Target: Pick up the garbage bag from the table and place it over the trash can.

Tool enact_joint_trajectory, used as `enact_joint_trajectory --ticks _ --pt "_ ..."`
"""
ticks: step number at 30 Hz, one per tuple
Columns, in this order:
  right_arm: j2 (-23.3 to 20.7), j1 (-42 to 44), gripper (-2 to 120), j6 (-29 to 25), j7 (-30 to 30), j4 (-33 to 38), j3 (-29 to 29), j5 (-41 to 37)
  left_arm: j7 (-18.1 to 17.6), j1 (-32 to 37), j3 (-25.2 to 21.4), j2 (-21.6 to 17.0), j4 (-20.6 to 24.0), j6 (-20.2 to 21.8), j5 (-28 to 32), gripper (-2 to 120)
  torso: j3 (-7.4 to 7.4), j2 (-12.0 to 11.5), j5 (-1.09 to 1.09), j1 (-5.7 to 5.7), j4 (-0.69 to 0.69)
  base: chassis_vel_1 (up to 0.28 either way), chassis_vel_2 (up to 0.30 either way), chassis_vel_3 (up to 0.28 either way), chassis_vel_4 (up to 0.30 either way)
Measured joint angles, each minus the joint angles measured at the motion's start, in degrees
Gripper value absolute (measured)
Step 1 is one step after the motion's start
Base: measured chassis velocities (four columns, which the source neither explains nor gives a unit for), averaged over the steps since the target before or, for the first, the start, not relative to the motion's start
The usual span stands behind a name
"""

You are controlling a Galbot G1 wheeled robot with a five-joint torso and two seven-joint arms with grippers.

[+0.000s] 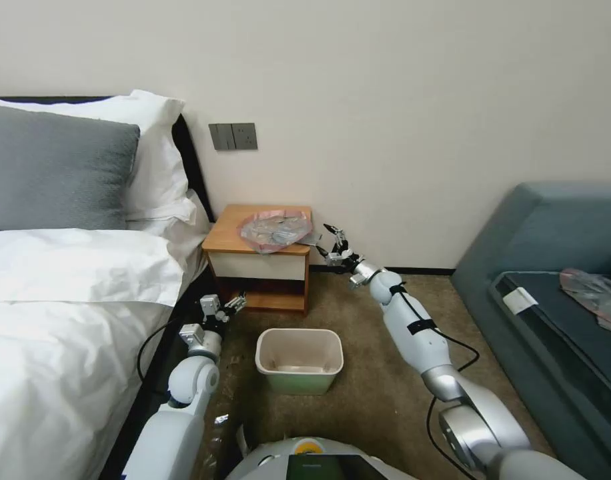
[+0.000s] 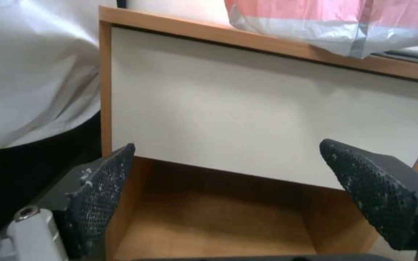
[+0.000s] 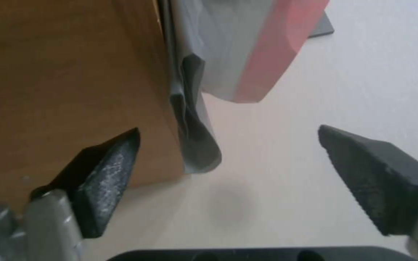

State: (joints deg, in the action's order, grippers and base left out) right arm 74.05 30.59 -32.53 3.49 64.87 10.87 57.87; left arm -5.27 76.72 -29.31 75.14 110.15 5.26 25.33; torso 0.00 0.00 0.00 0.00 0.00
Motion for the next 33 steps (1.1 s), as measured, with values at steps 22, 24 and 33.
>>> enact_joint_trajectory --ticks 22,24,33 --pt "0.73 -1.04 13 2.03 -0.48 -0.06 -2.44 -0.84 -0.77 -0.42 0.19 0.07 -0.90 -0.94 0.01 98 0.00 0.00 0.00 0.00 -0.01 0.000 0.000 0.000 0.000" --pt "1.09 -0.88 3 2.19 -0.65 0.10 -2.48 -0.89 -0.94 -0.47 0.29 0.07 -0.88 -0.97 0.01 98 0.00 0.00 0.00 0.00 0.01 0.000 0.000 0.000 0.000" --pt "0.37 -0.49 0 2.85 -0.95 1.63 -2.78 -1.89 -1.13 -0.39 -0.43 -0.21 0.18 -0.94 0.16 98 0.00 0.01 0.00 0.00 0.01 0.000 0.000 0.000 0.000"
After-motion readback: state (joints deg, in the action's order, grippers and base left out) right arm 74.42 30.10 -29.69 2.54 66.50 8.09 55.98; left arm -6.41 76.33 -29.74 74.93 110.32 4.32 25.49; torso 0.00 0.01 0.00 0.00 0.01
